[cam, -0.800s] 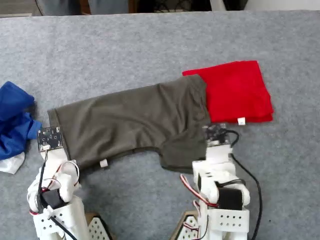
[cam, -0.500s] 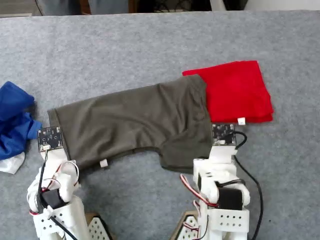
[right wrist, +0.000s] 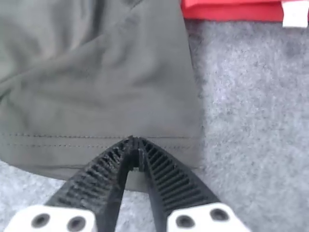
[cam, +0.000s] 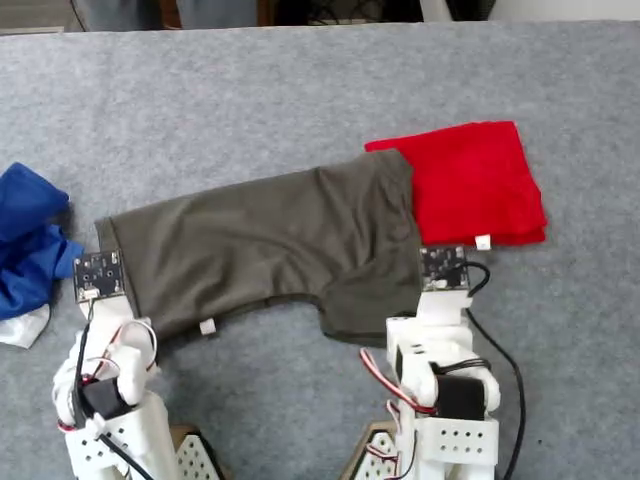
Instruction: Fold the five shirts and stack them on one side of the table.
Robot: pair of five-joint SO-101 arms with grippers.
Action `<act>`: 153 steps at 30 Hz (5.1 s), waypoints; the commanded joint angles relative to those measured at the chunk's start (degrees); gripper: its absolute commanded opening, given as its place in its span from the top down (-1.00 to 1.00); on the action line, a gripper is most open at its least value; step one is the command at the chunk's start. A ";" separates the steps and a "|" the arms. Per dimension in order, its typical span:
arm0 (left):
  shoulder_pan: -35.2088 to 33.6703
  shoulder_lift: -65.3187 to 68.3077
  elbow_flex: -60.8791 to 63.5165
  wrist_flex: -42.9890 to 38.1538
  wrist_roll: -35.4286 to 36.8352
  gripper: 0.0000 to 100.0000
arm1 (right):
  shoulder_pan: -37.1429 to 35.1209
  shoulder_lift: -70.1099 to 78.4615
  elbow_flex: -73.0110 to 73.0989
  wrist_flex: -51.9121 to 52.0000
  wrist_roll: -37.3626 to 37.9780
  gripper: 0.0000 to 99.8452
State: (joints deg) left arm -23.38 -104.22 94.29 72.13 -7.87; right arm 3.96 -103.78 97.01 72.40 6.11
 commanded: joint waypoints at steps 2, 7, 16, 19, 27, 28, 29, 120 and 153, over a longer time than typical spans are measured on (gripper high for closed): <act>-0.40 0.09 -6.29 -2.55 -0.35 0.94 | 0.53 -1.63 -0.48 -1.23 0.97 0.97; -0.31 0.18 -13.14 -6.15 0.00 0.94 | 0.53 -1.63 -2.51 -1.41 1.05 0.97; -0.22 5.54 -24.04 -13.80 0.26 0.94 | -5.63 -1.27 -6.81 -3.96 0.79 0.97; -0.22 15.21 -28.26 -16.97 0.35 0.94 | -9.49 -1.54 -6.20 -4.31 0.62 0.97; -0.22 45.54 -37.23 -31.65 4.84 0.94 | -10.55 -1.10 -5.67 -7.82 0.88 0.97; -0.22 48.79 -37.67 -33.67 4.57 0.94 | -10.55 -1.10 -5.41 -7.82 0.88 0.97; -0.22 51.78 -37.76 -35.78 4.84 0.94 | -10.55 -1.10 -5.14 -7.82 0.88 0.97; -0.22 100.04 -44.44 -67.52 11.43 0.94 | -17.41 104.92 -52.44 -52.66 50.46 0.98; 0.04 100.04 -44.26 -67.60 11.43 0.94 | -16.00 105.27 -45.93 -60.84 55.47 0.98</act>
State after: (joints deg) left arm -23.47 -4.00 50.77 5.58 4.18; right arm -13.10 1.54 50.95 12.35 61.32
